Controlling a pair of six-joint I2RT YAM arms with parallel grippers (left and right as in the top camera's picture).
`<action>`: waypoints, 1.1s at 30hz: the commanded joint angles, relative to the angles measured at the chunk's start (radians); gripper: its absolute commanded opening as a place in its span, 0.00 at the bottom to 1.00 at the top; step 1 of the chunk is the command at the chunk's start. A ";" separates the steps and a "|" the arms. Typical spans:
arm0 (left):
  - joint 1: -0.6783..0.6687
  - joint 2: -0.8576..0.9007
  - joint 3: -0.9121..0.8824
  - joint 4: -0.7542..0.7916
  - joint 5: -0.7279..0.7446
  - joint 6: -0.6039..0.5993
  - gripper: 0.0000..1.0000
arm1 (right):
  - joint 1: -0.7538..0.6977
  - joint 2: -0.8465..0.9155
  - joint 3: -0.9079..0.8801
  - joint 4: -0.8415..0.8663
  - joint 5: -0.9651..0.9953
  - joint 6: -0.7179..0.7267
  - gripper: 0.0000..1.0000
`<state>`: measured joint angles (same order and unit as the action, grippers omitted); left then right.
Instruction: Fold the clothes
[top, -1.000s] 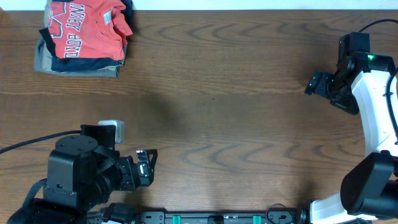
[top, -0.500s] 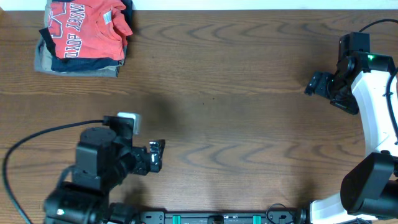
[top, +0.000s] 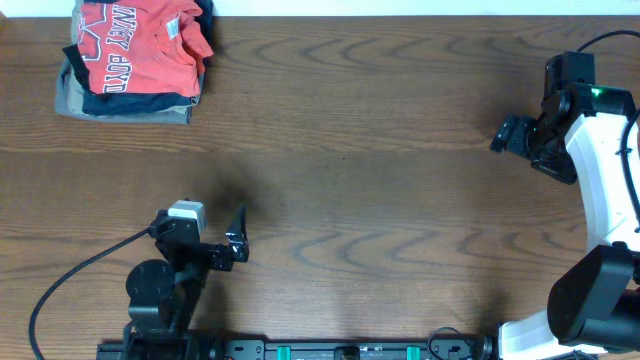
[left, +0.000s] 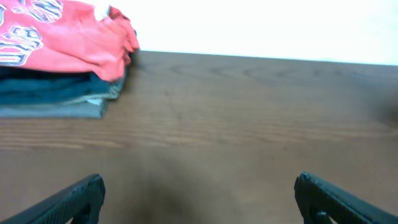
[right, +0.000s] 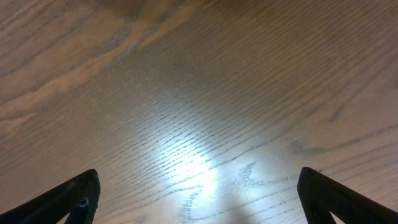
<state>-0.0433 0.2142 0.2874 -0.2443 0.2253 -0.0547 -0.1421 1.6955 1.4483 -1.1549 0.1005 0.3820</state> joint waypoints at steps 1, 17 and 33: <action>0.024 -0.047 -0.069 0.102 -0.008 0.014 0.98 | -0.001 -0.008 0.009 -0.001 0.000 -0.009 0.99; 0.143 -0.213 -0.283 0.478 -0.009 0.022 0.98 | -0.001 -0.008 0.009 -0.001 0.000 -0.009 0.99; 0.179 -0.213 -0.284 0.195 -0.035 0.062 0.98 | -0.001 -0.008 0.009 -0.001 0.000 -0.009 0.99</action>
<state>0.1310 0.0124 0.0082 0.0067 0.2058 -0.0154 -0.1421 1.6955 1.4483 -1.1545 0.1009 0.3817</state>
